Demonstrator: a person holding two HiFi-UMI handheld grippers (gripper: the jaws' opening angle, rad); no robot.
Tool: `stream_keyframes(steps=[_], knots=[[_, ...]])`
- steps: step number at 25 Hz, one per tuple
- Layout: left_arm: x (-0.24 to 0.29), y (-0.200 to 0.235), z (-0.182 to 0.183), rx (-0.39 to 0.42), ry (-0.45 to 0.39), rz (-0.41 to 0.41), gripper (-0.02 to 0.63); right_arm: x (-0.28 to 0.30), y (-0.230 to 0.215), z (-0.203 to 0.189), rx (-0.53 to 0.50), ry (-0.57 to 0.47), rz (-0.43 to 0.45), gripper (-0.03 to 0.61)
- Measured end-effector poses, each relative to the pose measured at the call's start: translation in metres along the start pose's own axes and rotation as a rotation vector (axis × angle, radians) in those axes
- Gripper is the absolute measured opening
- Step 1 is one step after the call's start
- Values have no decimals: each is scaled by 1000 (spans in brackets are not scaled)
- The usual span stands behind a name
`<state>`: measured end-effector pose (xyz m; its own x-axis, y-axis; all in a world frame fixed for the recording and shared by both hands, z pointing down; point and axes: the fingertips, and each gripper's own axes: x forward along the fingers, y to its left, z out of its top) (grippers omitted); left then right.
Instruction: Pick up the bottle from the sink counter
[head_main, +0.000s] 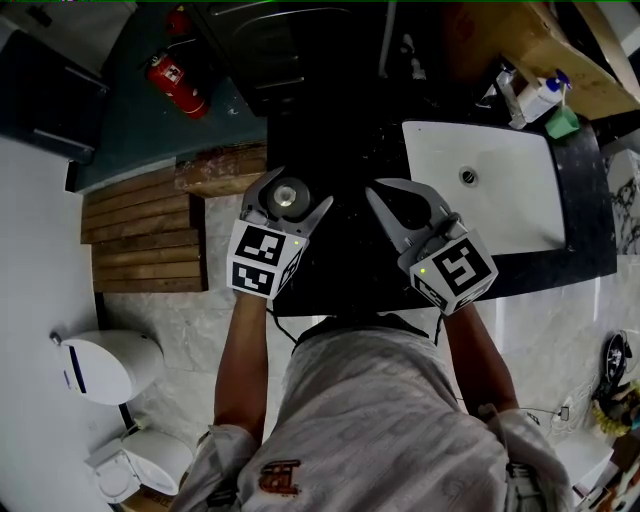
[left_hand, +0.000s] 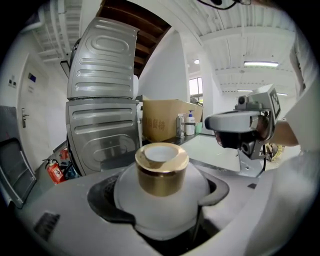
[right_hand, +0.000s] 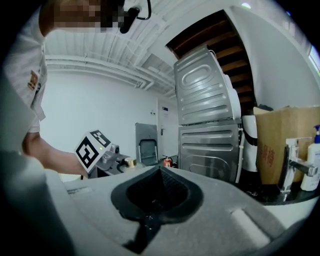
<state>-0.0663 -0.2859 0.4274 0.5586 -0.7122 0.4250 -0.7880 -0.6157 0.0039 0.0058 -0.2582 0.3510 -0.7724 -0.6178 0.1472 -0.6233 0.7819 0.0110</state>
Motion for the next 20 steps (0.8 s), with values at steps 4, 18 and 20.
stream_keyframes(steps=[4, 18, 20], knots=[[-14, -16, 26, 16, -51, -14, 333, -6, 0, 7, -1, -19, -9, 2], [-41, -59, 65, 62, -131, -49, 333, -36, 8, 21, -17, -56, -39, 2], [-42, -64, 67, 64, -136, -51, 333, -40, 9, 22, -20, -59, -41, 2]])
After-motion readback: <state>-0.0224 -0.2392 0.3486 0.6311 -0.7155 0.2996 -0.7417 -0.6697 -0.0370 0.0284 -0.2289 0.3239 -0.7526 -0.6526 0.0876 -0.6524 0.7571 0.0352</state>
